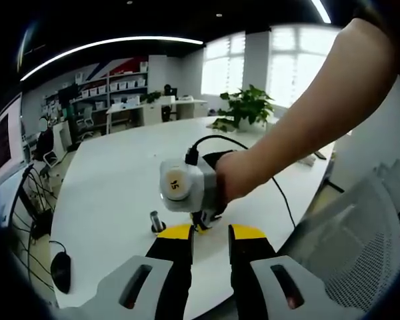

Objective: Place the washer onto the threaded stud by aligning its center hole with the stud, sliding it down to the base, and recovering from edge contact or off-axis alignment until the washer reaches the visible bottom stop.

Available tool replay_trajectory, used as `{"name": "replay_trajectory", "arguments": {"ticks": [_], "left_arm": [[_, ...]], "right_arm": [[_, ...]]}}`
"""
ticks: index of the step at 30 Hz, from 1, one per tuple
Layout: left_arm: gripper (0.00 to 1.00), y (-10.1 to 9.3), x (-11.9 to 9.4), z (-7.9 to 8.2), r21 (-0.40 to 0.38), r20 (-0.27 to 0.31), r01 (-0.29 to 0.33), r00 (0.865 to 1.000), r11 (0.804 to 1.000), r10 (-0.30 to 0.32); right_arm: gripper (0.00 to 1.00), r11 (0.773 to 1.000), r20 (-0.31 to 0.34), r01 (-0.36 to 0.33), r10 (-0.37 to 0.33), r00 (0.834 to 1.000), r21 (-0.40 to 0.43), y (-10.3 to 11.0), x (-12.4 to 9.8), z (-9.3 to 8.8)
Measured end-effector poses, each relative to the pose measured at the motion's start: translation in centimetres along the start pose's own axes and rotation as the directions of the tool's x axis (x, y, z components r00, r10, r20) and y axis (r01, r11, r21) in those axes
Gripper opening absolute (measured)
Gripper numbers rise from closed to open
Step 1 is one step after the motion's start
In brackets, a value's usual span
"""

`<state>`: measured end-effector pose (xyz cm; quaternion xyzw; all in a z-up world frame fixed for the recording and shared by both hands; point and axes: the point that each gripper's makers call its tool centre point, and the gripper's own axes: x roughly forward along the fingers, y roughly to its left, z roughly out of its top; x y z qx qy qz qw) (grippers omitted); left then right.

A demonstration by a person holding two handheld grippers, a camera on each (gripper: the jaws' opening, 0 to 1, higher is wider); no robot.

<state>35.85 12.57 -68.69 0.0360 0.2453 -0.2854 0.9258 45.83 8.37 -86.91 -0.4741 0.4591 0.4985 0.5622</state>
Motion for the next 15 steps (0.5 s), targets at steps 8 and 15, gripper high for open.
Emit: {"name": "replay_trajectory", "arguments": {"ticks": [8, 15], "left_arm": [[0.18, 0.03, -0.01, -0.01, 0.003, -0.001, -0.003, 1.0, 1.0, 0.003], [0.18, -0.02, 0.02, -0.06, 0.006, -0.004, -0.002, 1.0, 1.0, 0.002]], "right_arm": [[0.14, 0.994, 0.081, -0.02, 0.011, 0.997, 0.109, -0.37, -0.04, -0.21], [0.14, 0.99, 0.093, -0.017, 0.004, 0.996, 0.139, -0.35, -0.07, -0.4]]}}
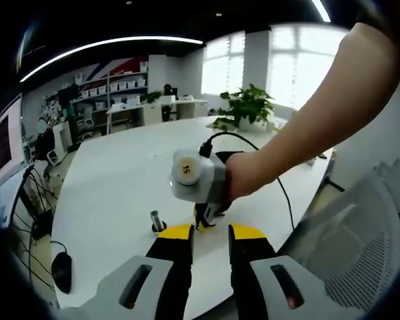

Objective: Place the washer onto the threaded stud by aligning its center hole with the stud, sliding it down to the base, and recovering from edge contact or off-axis alignment until the washer reaches the visible bottom stop.

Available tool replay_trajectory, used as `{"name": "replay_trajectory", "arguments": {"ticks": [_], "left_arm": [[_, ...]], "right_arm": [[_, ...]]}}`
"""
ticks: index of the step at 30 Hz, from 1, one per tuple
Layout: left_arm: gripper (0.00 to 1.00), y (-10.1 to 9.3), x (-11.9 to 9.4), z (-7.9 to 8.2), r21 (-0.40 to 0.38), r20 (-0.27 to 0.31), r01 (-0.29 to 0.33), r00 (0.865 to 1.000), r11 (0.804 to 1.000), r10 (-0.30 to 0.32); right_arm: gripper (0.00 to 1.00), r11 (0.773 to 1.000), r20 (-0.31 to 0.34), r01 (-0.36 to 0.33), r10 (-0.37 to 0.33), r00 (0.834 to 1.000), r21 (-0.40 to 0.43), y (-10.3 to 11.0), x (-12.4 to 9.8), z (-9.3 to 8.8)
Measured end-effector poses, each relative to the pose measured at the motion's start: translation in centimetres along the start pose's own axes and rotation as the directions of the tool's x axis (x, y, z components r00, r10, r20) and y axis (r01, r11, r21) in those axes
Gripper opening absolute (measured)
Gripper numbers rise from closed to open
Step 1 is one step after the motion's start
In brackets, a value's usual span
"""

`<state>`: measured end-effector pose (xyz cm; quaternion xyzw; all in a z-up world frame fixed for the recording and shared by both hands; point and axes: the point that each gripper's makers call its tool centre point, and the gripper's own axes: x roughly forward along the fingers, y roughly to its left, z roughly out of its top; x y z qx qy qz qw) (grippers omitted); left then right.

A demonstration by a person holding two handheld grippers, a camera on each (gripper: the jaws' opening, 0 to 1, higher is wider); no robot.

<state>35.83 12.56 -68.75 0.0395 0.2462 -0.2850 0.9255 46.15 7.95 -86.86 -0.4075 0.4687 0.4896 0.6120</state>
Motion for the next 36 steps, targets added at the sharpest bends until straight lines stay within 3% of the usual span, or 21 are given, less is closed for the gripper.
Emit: {"name": "replay_trajectory", "arguments": {"ticks": [14, 17, 30, 36], "left_arm": [[0.18, -0.1, 0.1, 0.0, 0.006, -0.001, 0.005, 1.0, 1.0, -0.005], [0.18, -0.2, 0.1, 0.0, 0.008, -0.001, 0.007, 1.0, 1.0, -0.007], [0.18, -0.3, 0.1, 0.1, 0.016, -0.001, 0.013, 1.0, 1.0, -0.013], [0.17, -0.3, 0.1, 0.0, 0.018, -0.001, 0.014, 1.0, 1.0, -0.014]], "right_arm": [[0.14, 0.999, 0.066, 0.046, -0.047, 0.997, 0.018, -1.6, -3.0, 0.3], [0.14, 0.997, 0.103, 0.045, -0.051, 0.993, 0.066, -1.8, -3.9, 0.7], [0.14, 0.99, 0.186, 0.132, -0.138, 0.973, 0.046, -4.2, -7.3, 2.1], [0.14, 0.99, 0.162, 0.133, -0.14, 0.977, 0.05, -4.5, -7.3, 1.4]]}}
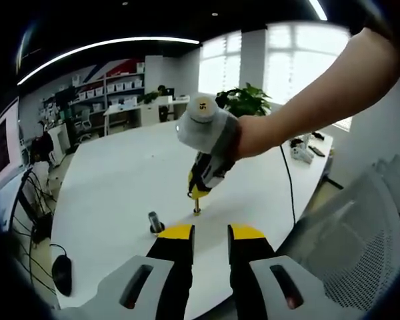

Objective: Place the washer onto the threaded stud by aligning its center hole with the stud, sliding it down to the base, and recovering from edge contact or off-axis alignment until the washer reaches the visible bottom stop.

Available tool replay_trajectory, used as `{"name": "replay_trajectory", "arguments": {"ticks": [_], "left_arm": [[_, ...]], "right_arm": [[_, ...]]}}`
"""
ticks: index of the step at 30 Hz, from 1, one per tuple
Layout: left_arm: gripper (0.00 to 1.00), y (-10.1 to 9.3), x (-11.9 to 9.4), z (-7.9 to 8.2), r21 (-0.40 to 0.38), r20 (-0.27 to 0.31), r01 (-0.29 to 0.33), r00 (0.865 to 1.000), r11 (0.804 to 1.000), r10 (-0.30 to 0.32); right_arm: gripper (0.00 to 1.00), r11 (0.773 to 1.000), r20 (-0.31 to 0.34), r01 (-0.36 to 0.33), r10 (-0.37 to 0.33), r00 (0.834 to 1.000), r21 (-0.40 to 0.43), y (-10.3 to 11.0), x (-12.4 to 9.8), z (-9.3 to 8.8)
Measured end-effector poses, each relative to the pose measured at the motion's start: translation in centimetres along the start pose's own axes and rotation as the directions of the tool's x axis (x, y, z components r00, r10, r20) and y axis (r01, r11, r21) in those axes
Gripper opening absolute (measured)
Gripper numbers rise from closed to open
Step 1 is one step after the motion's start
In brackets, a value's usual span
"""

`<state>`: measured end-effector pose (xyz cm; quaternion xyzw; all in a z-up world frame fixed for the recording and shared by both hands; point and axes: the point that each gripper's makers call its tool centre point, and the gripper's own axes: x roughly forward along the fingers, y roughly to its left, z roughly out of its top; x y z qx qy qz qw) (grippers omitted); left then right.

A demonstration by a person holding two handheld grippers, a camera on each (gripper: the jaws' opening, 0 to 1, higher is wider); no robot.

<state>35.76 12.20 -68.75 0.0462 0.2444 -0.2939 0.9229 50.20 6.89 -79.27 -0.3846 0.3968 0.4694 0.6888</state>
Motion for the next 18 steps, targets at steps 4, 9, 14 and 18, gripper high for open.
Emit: {"name": "replay_trajectory", "arguments": {"ticks": [4, 9, 14, 18], "left_arm": [[0.17, -0.1, 0.0, 0.0, 0.003, 0.0, 0.003, 1.0, 1.0, -0.003], [0.17, -0.1, 0.0, 0.0, 0.0, 0.001, 0.006, 1.0, 1.0, -0.006], [0.17, -0.2, 0.0, -0.1, 0.001, -0.002, 0.009, 1.0, 1.0, -0.009], [0.17, -0.2, 0.1, -0.1, 0.001, -0.006, 0.013, 1.0, 1.0, -0.013]], "right_arm": [[0.14, 1.0, -0.013, -0.001, 0.002, 1.0, 0.004, 0.0, 0.1, -0.4], [0.14, 1.0, -0.035, 0.0, -0.001, 0.999, -0.017, 0.0, 0.3, -0.9], [0.14, 1.0, -0.06, 0.003, -0.004, 0.998, -0.016, -0.1, 0.8, -1.5], [0.14, 1.0, -0.07, 0.003, -0.004, 0.998, -0.007, -0.3, 1.4, -1.9]]}}
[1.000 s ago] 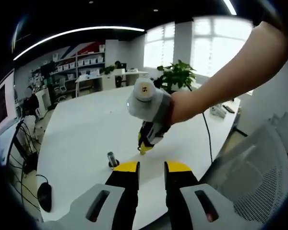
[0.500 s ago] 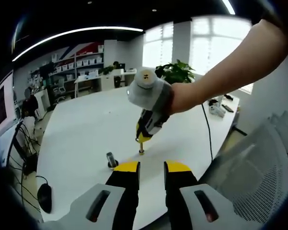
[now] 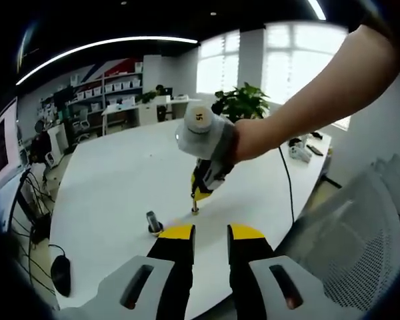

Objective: Place the washer onto the threaded stud by aligning its center hole with the stud, sliding it down to the base, and recovering from edge contact or off-axis alignment until the washer reaches the visible bottom stop.

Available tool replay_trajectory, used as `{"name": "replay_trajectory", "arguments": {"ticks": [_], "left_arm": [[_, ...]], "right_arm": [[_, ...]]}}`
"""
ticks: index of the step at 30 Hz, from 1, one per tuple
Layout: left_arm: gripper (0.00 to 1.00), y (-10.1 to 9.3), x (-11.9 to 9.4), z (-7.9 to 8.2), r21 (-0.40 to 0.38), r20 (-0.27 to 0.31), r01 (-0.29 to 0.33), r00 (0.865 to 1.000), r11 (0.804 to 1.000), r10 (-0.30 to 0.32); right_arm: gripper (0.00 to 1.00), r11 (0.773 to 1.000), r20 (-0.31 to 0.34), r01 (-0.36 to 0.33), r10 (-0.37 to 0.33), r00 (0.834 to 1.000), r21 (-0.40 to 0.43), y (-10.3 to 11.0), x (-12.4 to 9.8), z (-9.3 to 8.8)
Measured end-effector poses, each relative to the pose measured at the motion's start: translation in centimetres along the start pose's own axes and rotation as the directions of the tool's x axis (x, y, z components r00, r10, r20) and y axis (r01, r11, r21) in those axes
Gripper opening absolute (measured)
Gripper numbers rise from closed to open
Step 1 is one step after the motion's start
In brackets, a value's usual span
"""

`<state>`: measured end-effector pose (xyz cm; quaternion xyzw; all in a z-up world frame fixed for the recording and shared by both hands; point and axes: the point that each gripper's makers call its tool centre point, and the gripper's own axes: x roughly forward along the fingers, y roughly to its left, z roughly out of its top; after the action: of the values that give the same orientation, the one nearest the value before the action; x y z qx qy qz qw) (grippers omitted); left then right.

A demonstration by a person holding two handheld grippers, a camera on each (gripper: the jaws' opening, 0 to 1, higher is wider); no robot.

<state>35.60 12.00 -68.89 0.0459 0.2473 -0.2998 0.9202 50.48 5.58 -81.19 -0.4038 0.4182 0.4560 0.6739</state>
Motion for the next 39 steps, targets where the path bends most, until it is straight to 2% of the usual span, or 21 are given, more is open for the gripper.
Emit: {"name": "replay_trajectory", "arguments": {"ticks": [21, 33, 39], "left_arm": [[0.17, 0.2, 0.0, -0.3, -0.01, -0.013, -0.003, 1.0, 1.0, 0.003], [0.17, 0.3, 0.1, -0.5, -0.003, -0.023, -0.012, 1.0, 1.0, 0.012], [0.16, 0.4, 0.1, -0.5, 0.001, -0.027, -0.017, 0.999, 1.0, 0.017]], "right_arm": [[0.14, 0.999, -0.038, -0.042, 0.042, 0.998, 0.012, 0.5, 2.5, -0.6], [0.14, 0.998, -0.074, -0.064, 0.065, 0.995, 0.016, 1.0, 4.1, -1.8], [0.14, 0.996, -0.061, -0.069, 0.072, 0.996, 0.055, 0.7, 4.1, -1.5]]}}
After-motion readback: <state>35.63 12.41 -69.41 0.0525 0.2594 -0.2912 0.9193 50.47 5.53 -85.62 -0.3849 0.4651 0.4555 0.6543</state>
